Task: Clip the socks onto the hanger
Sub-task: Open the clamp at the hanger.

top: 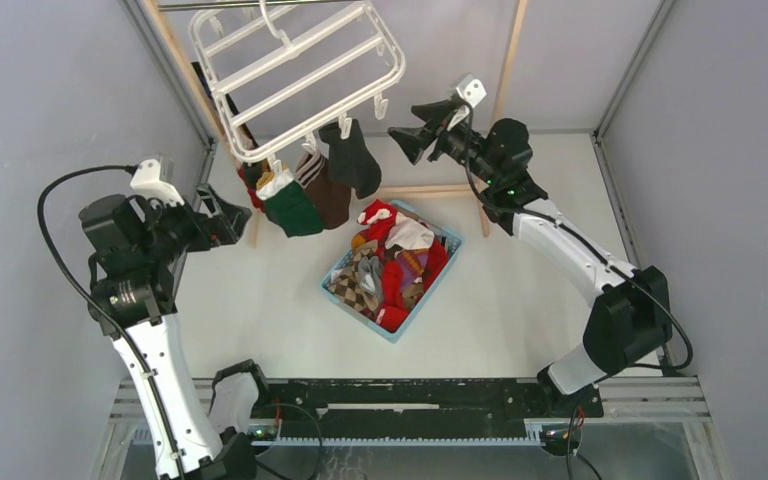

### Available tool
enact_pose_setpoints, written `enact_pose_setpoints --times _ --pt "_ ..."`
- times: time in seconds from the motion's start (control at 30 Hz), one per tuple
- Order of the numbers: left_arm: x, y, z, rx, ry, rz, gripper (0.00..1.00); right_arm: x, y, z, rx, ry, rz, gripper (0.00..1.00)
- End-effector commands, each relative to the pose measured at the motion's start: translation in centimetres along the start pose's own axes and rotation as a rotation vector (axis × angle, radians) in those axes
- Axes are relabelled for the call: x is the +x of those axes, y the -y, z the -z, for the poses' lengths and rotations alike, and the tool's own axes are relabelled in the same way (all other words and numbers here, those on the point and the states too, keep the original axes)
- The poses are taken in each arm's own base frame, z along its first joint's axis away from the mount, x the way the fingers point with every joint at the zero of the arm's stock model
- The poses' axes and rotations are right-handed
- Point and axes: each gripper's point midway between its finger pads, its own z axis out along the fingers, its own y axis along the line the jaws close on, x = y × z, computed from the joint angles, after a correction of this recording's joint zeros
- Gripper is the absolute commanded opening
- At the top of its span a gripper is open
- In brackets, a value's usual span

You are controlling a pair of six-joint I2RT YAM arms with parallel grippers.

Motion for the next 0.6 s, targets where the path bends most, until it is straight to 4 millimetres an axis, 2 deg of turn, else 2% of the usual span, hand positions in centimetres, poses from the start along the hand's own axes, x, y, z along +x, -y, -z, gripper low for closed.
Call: enact_pose_setpoints --times 0.0,0.2,0.57 --pt "-0.4 2.3 1.5 0.069 0.007 0.030 1.00 -2.4 -1.3 -1.8 -0.036 0.076 0.128 0.72" --pt "-0.5 3.6 1.9 0.124 0.009 0.049 1.00 -2.8 -1.7 -3.6 -0.022 0.105 0.167 0.64" --pt "-0.3 4.4 2.5 0.155 0.006 0.038 1.00 -4.0 -2.0 -5.1 -0.031 0.133 0.190 0.52"
